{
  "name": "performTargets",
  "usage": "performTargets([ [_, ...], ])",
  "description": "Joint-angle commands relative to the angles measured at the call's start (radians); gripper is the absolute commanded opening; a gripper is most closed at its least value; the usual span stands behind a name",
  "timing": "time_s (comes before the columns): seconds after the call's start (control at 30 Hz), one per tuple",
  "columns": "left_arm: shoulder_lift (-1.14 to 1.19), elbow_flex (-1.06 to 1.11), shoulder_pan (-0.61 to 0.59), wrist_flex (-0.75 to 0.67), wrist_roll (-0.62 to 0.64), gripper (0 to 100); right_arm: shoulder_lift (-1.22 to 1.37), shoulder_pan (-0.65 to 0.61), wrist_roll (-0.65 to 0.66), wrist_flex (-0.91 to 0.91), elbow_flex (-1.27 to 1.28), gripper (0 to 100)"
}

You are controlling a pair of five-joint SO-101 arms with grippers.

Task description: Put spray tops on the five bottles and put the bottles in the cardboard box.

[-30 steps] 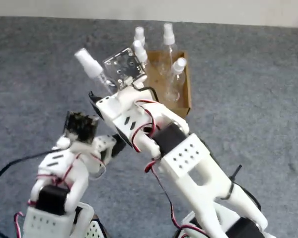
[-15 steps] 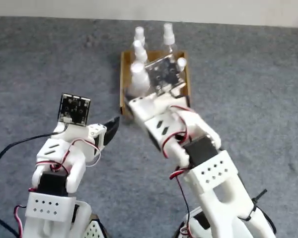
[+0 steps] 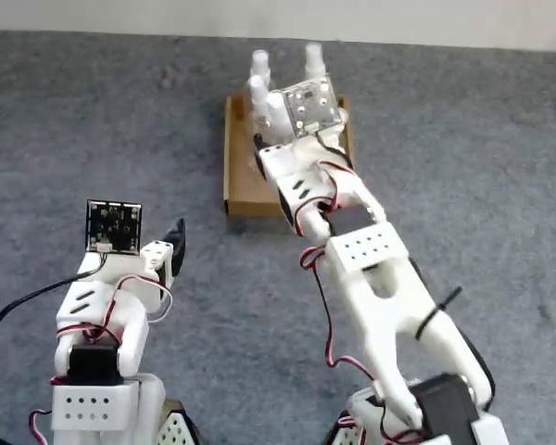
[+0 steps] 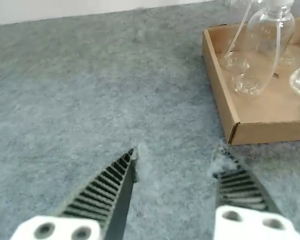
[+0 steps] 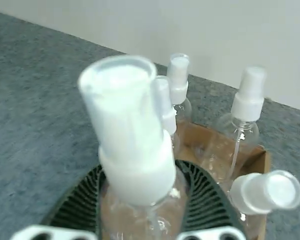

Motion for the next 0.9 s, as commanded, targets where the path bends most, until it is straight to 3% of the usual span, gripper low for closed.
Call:
performTargets([
  [0.0, -0.012, -0.002, -0.001, -0.009, -0.006, 19, 0.028, 0.010, 0.009, -0.077, -0.035, 0.3],
  [0.87, -0.019, 0.018, 0.021, -0.009, -0.006, 19, 0.275, -0.019, -0.060, -0.185, -0.056, 0.3],
])
